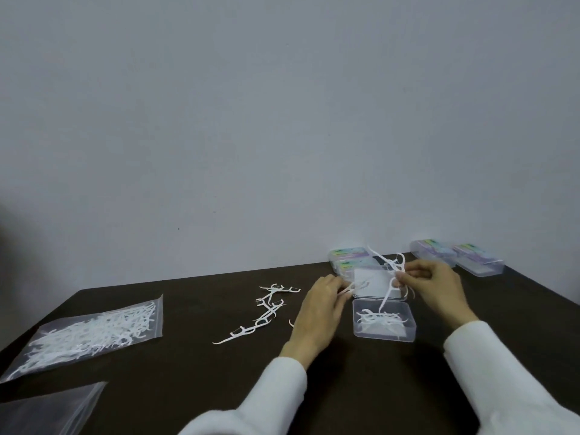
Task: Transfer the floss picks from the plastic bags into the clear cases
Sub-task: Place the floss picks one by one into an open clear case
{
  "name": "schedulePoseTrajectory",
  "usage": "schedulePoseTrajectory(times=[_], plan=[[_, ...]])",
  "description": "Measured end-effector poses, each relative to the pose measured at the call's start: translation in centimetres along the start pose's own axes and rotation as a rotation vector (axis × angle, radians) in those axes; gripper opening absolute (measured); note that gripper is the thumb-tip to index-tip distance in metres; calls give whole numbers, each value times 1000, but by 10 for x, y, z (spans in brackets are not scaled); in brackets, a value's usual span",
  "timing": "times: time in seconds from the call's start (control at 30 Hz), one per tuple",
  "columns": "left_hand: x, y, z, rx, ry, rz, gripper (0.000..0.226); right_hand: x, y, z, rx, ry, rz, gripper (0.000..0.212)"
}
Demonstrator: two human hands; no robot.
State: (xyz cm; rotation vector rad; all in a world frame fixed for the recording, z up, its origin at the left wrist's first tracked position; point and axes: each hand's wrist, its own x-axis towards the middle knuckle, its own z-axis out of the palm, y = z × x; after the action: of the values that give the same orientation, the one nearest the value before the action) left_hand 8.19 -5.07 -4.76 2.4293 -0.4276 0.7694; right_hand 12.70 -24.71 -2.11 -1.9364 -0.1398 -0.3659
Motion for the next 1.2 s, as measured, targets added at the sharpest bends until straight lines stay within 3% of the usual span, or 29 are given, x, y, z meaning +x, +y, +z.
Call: schedulePoseTrajectory(times=[0.2, 0.47, 0.6, 0.7, 0.8, 1.07, 1.2], plan=[[7, 16, 15, 28, -124, 42, 17, 1, 10, -2, 19, -123, 102, 19], [12, 25, 25, 62, -196, 51, 24, 5, 16, -8, 5, -158, 38, 18], [11, 22, 23, -162, -156, -97, 28, 5, 17, -7, -69, -228, -4, 21], [13, 17, 19, -332, 20, -184, 17, 5, 16, -8, -130, -267, -32, 20], [15, 9, 16, -350, 171, -233, 9, 4, 14, -10, -206, -321, -50, 18], [10, 3, 18, -310, -107, -226, 13, 1, 7, -3, -273, -467, -110, 23], [7, 3, 20, -251, -199, -227, 17, -1, 6, -2, -270, -439, -161, 21]])
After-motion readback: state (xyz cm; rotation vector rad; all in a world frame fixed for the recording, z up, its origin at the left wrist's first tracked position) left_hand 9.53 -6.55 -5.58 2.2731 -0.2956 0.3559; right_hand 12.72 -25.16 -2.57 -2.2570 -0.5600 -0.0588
